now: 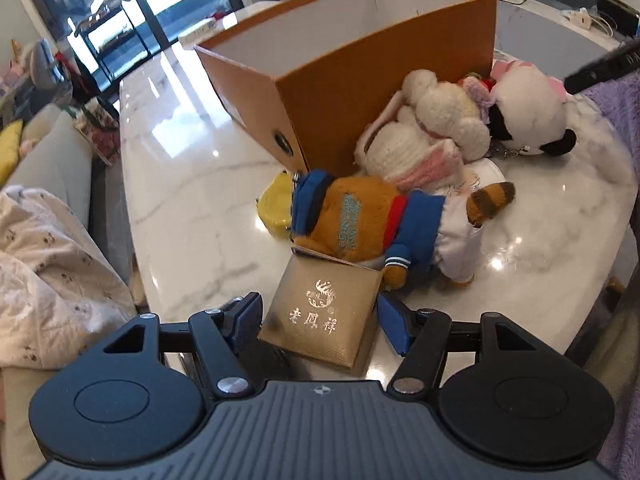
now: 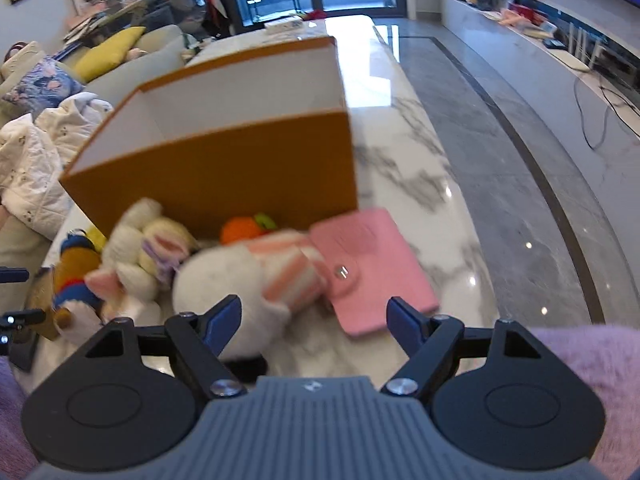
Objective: Organize objects
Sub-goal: 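Open the right tool and withdraw both tools toward the remaining items, then grasp the gold gift box with the left tool while the right grasps the pink wallet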
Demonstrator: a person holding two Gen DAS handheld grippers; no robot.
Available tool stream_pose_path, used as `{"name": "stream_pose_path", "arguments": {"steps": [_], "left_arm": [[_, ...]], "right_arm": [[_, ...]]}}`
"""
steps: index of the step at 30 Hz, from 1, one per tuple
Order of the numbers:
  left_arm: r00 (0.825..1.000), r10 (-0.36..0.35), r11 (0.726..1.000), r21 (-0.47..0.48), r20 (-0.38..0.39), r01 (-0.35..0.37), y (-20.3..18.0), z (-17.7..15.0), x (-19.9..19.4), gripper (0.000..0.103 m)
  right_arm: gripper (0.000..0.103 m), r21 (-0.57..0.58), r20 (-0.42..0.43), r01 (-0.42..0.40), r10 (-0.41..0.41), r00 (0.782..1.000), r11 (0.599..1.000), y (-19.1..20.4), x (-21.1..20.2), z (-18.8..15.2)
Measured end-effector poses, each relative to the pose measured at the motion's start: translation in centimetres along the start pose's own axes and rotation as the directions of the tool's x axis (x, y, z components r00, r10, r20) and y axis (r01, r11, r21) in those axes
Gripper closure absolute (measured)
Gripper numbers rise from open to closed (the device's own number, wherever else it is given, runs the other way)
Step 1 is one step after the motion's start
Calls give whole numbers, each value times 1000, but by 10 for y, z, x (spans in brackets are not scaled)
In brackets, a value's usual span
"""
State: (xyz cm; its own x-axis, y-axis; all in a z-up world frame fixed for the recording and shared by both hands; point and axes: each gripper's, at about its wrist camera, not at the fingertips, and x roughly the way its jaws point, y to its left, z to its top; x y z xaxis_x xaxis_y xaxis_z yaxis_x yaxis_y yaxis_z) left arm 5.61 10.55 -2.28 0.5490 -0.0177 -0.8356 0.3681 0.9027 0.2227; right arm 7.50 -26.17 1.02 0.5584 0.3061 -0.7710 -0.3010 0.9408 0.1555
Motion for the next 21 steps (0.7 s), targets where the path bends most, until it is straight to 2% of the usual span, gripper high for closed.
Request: {"name": "stream_pose_path", "arguments": {"steps": [3, 9, 13, 17, 21], "left_arm": [[1000, -15, 1000, -20, -5, 15, 6, -5, 0, 27], [1000, -7, 1000, -30, -12, 7, 4, -6, 5, 24], [1000, 19, 997, -76, 0, -19, 1, -9, 3, 24], [998, 65, 988, -142, 7, -64, -4, -11, 0, 26], [997, 75, 965, -251, 1, -72, -3, -11, -7, 26]], "right_arm": [[17, -14, 15, 16, -15, 1000, 1000, 1, 1, -4], [17, -28, 33, 57, -56, 998, 998, -3, 1, -2], [16, -44, -23, 135, -136, 990, 990, -11, 14, 3], [16, 25, -56, 112, -110, 992, 993, -27, 23, 9], [16, -42, -92, 143, -147, 985, 989, -28, 32, 20]]}}
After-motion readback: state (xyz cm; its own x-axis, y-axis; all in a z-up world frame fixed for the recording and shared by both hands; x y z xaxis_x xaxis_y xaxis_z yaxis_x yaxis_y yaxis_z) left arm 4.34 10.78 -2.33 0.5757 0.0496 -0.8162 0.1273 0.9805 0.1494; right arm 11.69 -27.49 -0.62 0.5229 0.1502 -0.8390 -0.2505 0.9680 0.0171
